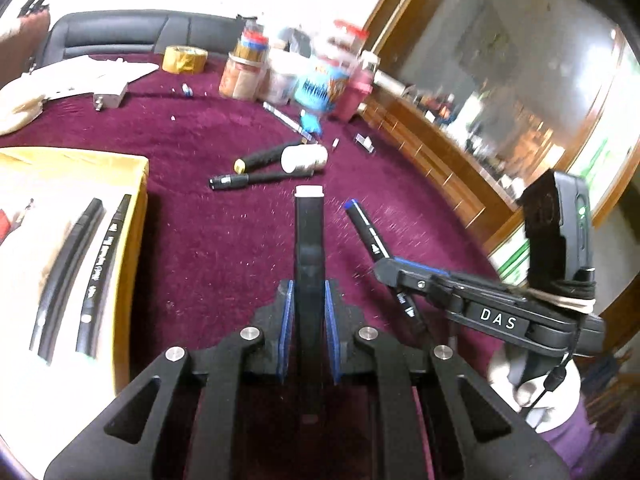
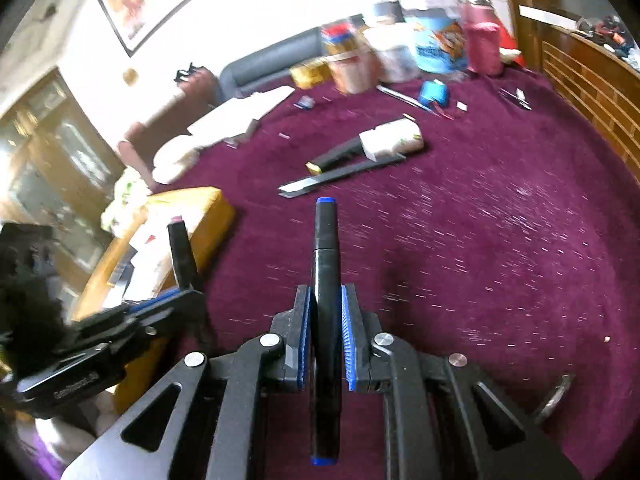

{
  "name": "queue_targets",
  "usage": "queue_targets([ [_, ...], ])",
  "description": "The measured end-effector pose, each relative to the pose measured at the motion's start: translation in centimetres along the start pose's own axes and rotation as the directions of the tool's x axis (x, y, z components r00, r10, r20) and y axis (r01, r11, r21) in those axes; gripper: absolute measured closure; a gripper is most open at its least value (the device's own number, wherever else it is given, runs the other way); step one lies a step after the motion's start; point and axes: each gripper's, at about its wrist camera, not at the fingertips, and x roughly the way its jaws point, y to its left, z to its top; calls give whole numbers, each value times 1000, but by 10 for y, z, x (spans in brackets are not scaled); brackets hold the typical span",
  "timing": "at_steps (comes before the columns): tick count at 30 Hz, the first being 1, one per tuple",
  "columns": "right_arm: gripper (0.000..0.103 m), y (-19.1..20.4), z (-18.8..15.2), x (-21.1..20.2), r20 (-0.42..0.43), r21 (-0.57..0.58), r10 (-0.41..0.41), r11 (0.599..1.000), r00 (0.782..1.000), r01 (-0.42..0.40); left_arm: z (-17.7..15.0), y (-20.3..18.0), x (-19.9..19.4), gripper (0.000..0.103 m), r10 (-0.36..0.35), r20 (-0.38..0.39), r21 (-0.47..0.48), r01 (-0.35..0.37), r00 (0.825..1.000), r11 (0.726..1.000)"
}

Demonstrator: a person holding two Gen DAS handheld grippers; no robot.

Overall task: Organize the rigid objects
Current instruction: 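Grasp the pink-capped black marker with the left tool while the right tool holds its marker, then lower both markers into the tray and open both tools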

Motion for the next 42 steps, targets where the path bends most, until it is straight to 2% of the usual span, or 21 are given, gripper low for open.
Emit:
queue_targets([
  [4, 90, 25, 5, -7, -2, -13, 83, 996, 997, -83, -1, 11, -33, 91, -74, 67, -63, 78, 995, 995],
  [7, 90, 48, 9, -2, -25, -18, 160, 987, 987, -161, -1, 21, -61, 91, -96, 121, -89, 107, 988, 990],
  [14, 90, 102, 12, 21, -81, -60, 245, 966, 966, -250, -4, 57, -130, 90, -86, 264, -133, 124, 961, 983],
  [18, 90, 128, 15, 33, -123, -71, 305, 947, 945, -314, -10, 89, -160, 90, -56, 296, -193, 117, 953, 974],
  [23, 90, 158, 9, 64, -202, -43, 370, 922, 907, -385, -26, 134, -185, 90, -16, 274, -283, 96, 962, 954],
  [29, 90, 180, -11, 108, -301, -13, 371, 919, 878, -393, -37, 165, -179, 90, 37, 200, -331, 32, 979, 943],
  [35, 90, 198, -20, 134, -363, -42, 333, 927, 870, -372, -38, 185, -170, 90, 36, 169, -357, 27, 985, 934],
  [39, 90, 201, -23, 142, -379, -67, 293, 938, 878, -341, -33, 196, -158, 89, 0, 143, -376, 54, 990, 925],
  [42, 90, 205, -25, 140, -382, -73, 285, 939, 879, -337, -24, 200, -148, 89, 4, 121, -372, 41, 993, 927],
])
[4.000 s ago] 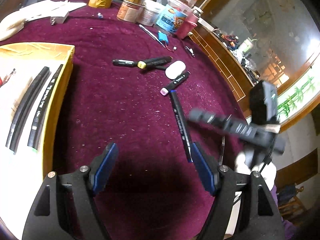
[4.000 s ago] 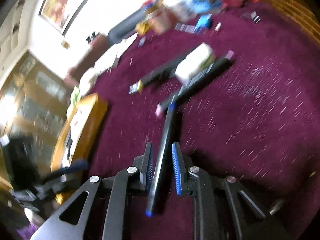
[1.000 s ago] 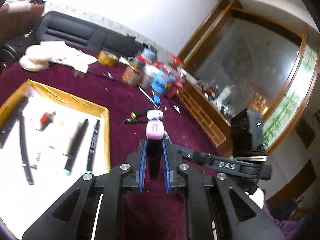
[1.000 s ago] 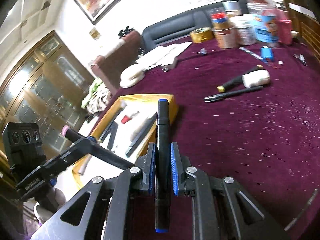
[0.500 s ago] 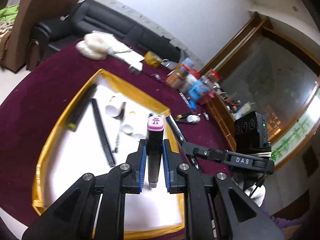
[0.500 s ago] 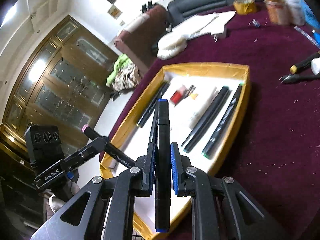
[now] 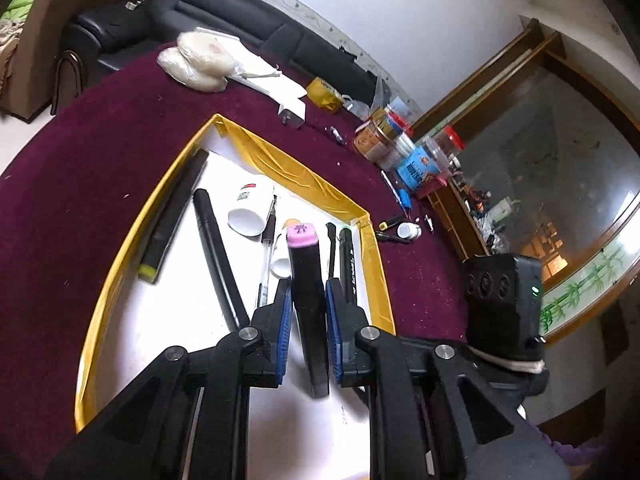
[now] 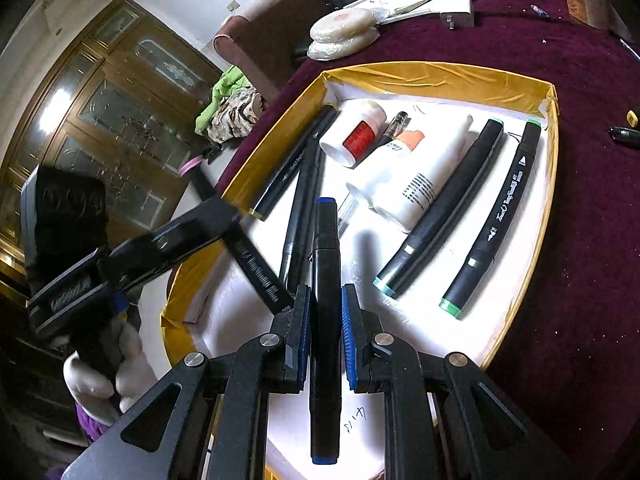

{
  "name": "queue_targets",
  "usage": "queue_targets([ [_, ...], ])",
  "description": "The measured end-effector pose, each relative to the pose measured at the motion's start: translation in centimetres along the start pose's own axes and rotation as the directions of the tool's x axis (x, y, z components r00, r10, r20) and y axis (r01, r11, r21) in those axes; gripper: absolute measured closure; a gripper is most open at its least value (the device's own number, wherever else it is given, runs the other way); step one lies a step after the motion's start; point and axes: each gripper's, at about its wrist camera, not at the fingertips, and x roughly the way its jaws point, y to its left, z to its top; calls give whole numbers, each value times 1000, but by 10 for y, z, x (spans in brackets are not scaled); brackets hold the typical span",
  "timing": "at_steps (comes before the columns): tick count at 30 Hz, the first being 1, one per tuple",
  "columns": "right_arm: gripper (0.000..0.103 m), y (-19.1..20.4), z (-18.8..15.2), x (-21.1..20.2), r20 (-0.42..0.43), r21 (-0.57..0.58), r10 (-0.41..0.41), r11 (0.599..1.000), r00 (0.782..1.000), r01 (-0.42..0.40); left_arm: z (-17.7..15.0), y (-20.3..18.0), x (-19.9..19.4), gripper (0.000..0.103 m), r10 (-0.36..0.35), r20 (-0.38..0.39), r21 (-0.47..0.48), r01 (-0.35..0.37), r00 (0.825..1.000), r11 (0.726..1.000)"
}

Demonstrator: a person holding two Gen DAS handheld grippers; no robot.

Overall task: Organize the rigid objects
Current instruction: 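Lower both markers into the tray and open both tools, then return both tools to the pile and grasp the green-labelled white bottle with the left tool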

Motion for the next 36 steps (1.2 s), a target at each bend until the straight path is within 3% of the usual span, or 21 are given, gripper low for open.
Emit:
queue_targets([
  [5, 90, 11, -7, 5, -9, -30, -17, 999, 1000, 16, 8, -6, 23, 89, 29, -57, 41, -26, 998, 999],
  [12, 90, 19, -12, 5, 24, -53, -104, 993, 994, 105, -5, -13, 42, 88, 115, -107, 87, -106, 988, 991],
  [15, 87, 19, -13, -2, 48, -61, -129, 989, 990, 132, -7, -10, 37, 68, 172, -96, 73, -166, 980, 983],
  [16, 79, 19, -14, -7, 68, -65, -155, 985, 986, 159, -7, -9, 36, 54, 172, -94, 67, -166, 981, 984],
  [17, 73, 18, -14, -10, 81, -67, -172, 982, 982, 177, -8, -10, 34, 50, 169, -91, 64, -164, 981, 984],
  [18, 65, 16, -14, -14, 93, -64, -175, 981, 980, 181, -8, -11, 31, 50, 177, -88, 63, -172, 980, 983],
  [24, 64, 3, -22, -48, 168, -69, -140, 986, 976, 153, -11, -25, 22, 47, 183, -58, 64, -180, 981, 982],
  [26, 64, -10, -28, -66, 202, -59, -155, 984, 967, 170, -10, -35, 17, 41, 175, -39, 77, -172, 984, 982],
  [30, 64, -49, -31, -94, 238, 21, -181, 983, 954, 181, -9, -55, 11, 41, 162, -15, 92, -159, 987, 983],
  [36, 64, -138, -46, -151, 289, 239, -311, 939, 905, 246, -15, -102, 14, 31, 75, -2, 138, -74, 997, 988],
])
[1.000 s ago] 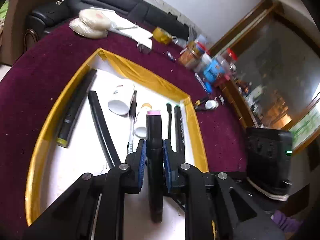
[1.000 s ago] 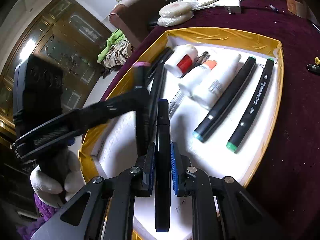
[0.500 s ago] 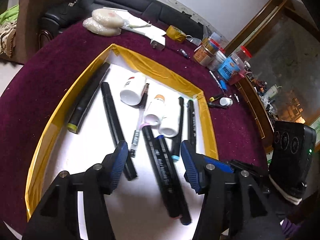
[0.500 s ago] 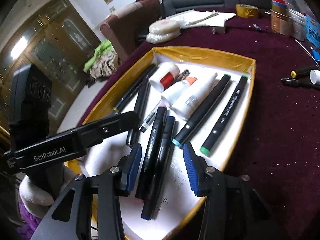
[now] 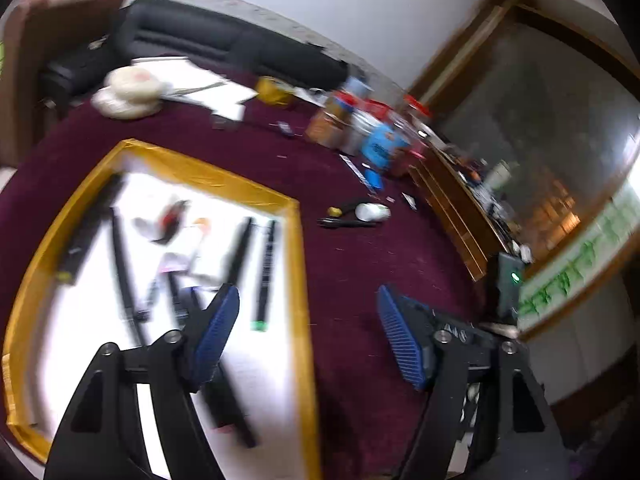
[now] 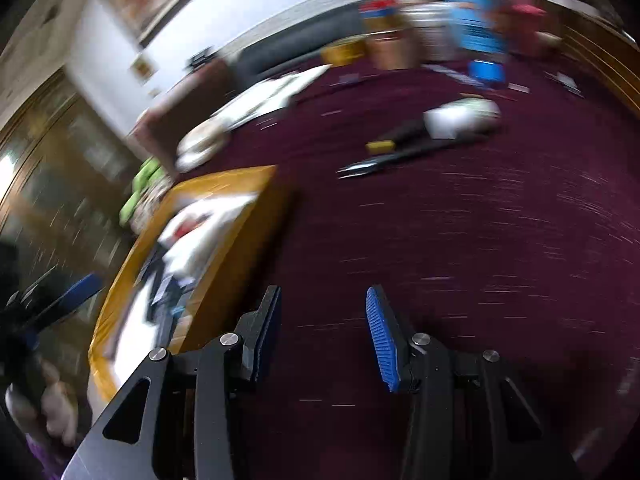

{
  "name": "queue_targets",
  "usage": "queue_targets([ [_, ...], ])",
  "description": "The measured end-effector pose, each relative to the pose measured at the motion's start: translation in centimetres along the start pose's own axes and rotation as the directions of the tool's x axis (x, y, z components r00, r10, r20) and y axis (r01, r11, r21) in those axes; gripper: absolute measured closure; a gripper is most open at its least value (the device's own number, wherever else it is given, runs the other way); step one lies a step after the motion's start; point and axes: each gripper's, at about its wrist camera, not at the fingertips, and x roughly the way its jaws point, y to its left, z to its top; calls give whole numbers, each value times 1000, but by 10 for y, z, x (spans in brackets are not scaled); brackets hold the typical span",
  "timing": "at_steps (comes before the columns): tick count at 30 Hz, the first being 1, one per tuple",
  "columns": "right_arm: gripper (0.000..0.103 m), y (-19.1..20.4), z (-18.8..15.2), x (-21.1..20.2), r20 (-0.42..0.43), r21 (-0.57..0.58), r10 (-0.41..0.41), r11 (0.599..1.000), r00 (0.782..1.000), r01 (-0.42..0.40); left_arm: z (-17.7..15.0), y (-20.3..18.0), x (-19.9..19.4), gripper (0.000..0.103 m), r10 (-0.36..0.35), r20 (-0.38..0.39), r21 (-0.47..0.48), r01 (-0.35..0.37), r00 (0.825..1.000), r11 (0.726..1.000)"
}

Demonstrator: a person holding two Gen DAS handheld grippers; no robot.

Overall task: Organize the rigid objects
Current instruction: 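Return both tools to the pile and grasp the green-labelled white bottle with the left tool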

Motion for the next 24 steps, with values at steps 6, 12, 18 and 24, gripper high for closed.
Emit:
queue_targets([
  [6, 64, -89, 13, -44, 115, 193, -82, 979, 990, 59, 2, -45, 47, 31, -23, -93, 85, 31, 995, 996],
  [12, 64, -142, 29, -61, 188, 268, -116, 961, 975, 63, 12, -89, 94, 31, -9, -141, 177, 34, 990, 984],
  [18, 64, -206, 47, -65, 278, 378, -81, 925, 957, -32, 34, -136, 167, 32, -15, -199, 249, 66, 980, 966],
  [24, 62, -233, 46, -57, 305, 433, -9, 892, 952, -131, 72, -166, 260, 32, 99, -196, 364, -21, 976, 931],
])
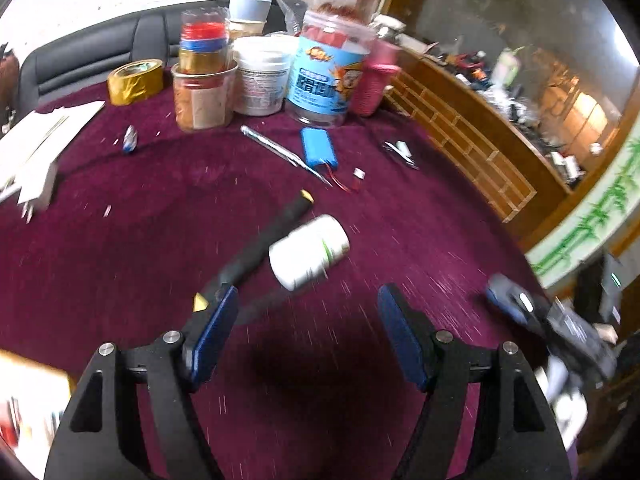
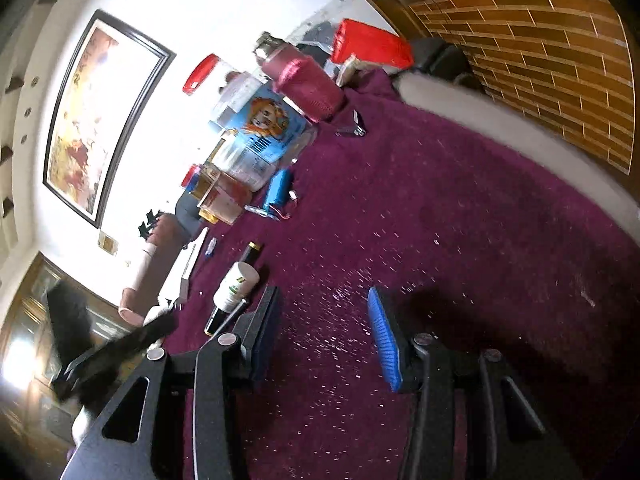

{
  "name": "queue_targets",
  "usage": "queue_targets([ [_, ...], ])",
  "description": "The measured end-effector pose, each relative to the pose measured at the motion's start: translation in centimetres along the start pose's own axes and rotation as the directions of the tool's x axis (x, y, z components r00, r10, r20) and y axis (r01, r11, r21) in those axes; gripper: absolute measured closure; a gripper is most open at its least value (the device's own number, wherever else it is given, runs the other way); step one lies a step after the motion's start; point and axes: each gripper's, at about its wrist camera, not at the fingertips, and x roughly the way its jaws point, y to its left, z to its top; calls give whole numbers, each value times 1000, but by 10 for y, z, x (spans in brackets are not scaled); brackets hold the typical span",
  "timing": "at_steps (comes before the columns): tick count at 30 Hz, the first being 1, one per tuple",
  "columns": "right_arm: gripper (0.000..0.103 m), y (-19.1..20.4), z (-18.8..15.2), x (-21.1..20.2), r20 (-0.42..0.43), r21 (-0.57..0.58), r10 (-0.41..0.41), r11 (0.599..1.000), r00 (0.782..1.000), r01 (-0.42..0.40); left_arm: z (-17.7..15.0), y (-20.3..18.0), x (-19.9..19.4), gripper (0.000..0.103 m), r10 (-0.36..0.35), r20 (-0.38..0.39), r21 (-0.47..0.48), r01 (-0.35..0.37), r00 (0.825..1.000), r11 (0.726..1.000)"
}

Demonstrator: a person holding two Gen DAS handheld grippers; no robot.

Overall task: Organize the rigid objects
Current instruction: 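Return both tools to the pile and grasp the green-labelled white bottle with the left tool, then lift the green-labelled bottle and a black marker with the left tool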

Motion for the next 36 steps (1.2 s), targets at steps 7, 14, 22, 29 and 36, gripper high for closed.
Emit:
queue_targets([
  [7, 62, -13, 2, 11, -39, 36, -5, 999, 999, 6, 49, 8, 85, 26, 28, -49, 15, -28, 998, 1000],
  [14, 62, -13, 0, 13, -51, 24, -5, 1000, 999, 6, 37, -19, 119, 46, 120, -130, 186, -95, 984, 978],
  [22, 62, -12, -1, 13, -57, 3, -17, 1000, 998, 18, -26, -70, 74, 56, -1, -220, 299, 68, 976, 952],
  [29, 58, -10, -2, 13, -59, -8, -11, 1000, 998, 10, -62, -92, 24, 54, -123, -228, 262, 182, 966, 948],
  [36, 58, -11, -3, 13, -56, -11, -6, 1000, 998, 5, -76, -83, 3, 55, -97, -169, 250, 138, 981, 958],
])
